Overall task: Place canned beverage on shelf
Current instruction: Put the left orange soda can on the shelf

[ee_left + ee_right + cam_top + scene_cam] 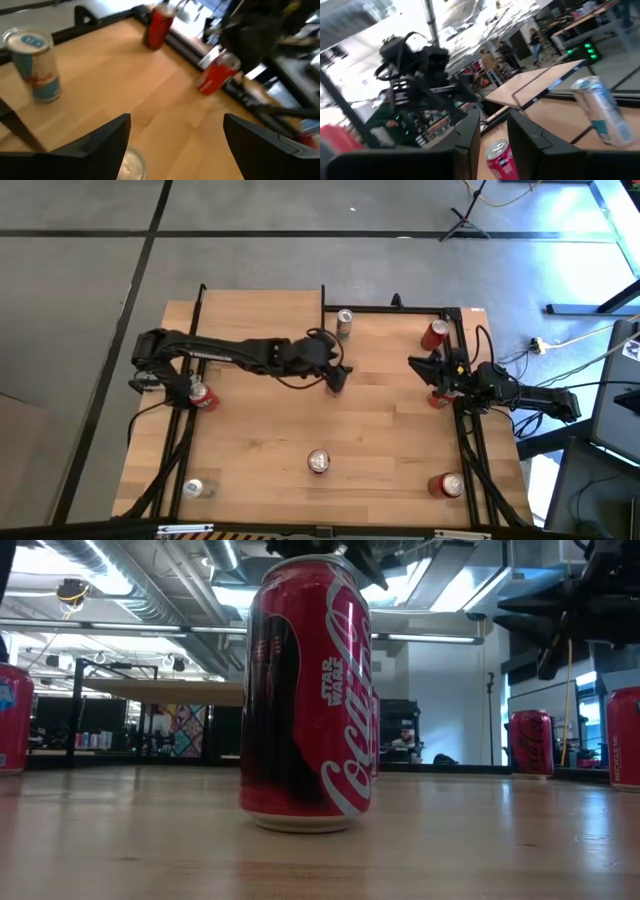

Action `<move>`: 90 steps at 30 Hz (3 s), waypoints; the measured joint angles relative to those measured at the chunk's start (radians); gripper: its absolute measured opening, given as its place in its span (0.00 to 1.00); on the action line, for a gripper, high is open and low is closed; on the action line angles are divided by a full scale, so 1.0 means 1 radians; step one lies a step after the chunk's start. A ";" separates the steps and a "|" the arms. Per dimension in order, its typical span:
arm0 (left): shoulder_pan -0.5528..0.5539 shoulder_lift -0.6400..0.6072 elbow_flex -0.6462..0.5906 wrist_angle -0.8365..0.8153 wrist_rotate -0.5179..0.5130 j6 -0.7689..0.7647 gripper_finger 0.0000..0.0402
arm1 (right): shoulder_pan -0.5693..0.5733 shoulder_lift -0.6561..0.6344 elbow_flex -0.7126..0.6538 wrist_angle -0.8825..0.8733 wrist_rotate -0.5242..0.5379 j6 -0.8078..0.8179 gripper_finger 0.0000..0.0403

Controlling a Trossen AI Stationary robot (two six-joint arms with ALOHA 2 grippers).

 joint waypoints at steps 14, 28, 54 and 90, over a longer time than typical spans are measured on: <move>0.028 0.125 0.187 -0.346 -0.046 -0.297 0.78 | 0.000 0.000 0.000 -0.081 -0.099 -0.029 0.21; 0.023 0.102 0.160 -0.367 -0.008 -0.292 0.78 | 0.000 0.000 0.000 -0.126 -0.138 -0.032 0.21; 0.008 -0.374 0.080 -1.265 0.125 0.093 0.78 | 0.000 0.000 0.000 -0.125 -0.069 -0.032 0.21; 0.073 -0.722 -0.638 -1.257 0.373 0.263 0.78 | 0.000 0.000 0.000 -0.168 0.034 -0.025 0.21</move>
